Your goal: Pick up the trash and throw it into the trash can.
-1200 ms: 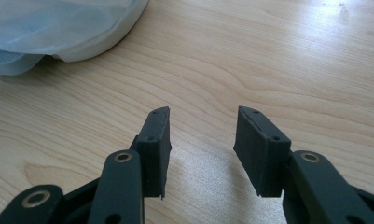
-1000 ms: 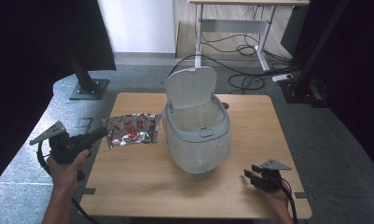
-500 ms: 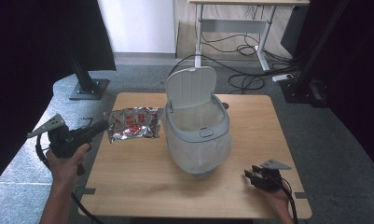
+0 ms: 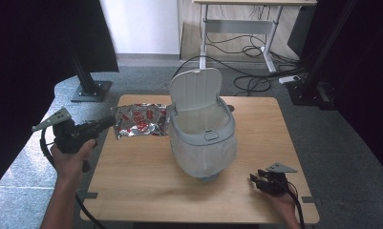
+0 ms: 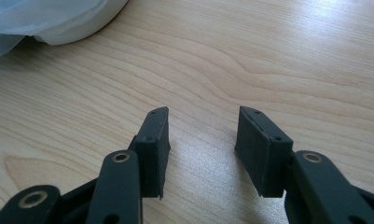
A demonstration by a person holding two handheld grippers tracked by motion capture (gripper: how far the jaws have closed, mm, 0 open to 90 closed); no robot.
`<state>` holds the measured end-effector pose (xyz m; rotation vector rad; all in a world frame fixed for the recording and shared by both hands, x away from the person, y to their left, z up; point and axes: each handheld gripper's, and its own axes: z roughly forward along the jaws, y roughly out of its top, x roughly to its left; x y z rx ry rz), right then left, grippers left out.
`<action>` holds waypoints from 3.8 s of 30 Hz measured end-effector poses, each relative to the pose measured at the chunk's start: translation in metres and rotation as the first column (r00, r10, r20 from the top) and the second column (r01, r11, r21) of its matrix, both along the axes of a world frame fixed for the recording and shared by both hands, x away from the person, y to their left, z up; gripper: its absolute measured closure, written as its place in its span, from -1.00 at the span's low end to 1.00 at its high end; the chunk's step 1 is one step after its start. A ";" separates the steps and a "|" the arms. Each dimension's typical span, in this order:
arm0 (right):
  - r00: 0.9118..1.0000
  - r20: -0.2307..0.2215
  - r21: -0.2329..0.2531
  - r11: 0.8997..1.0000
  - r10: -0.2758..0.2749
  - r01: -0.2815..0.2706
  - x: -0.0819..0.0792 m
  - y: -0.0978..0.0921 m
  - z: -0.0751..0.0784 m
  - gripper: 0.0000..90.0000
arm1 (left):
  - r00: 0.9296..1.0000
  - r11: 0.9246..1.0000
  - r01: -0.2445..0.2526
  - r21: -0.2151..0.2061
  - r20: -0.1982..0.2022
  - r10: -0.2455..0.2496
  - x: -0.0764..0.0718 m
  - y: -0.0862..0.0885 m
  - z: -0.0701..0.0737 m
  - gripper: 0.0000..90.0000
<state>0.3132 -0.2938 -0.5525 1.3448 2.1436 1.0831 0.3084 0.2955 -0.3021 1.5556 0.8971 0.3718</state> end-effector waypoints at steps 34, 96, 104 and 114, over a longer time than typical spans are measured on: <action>1.000 0.001 -0.015 1.000 0.008 -0.008 -0.001 0.002 0.000 0.18 | 1.000 0.998 0.023 0.054 0.016 -0.024 0.023 -0.032 0.026 1.00; 1.000 0.001 -0.015 1.000 0.009 -0.009 -0.001 -0.001 0.000 0.18 | 0.996 0.989 0.092 0.114 0.002 -0.093 0.069 -0.113 0.023 1.00; 1.000 0.000 -0.016 1.000 0.009 -0.009 -0.001 -0.001 0.000 0.18 | 0.995 0.989 0.098 0.114 -0.004 -0.098 0.074 -0.122 0.021 1.00; 1.000 0.000 -0.014 1.000 0.009 -0.009 -0.001 -0.001 0.000 0.18 | 0.994 0.986 0.109 0.127 -0.006 -0.109 0.080 -0.138 0.019 1.00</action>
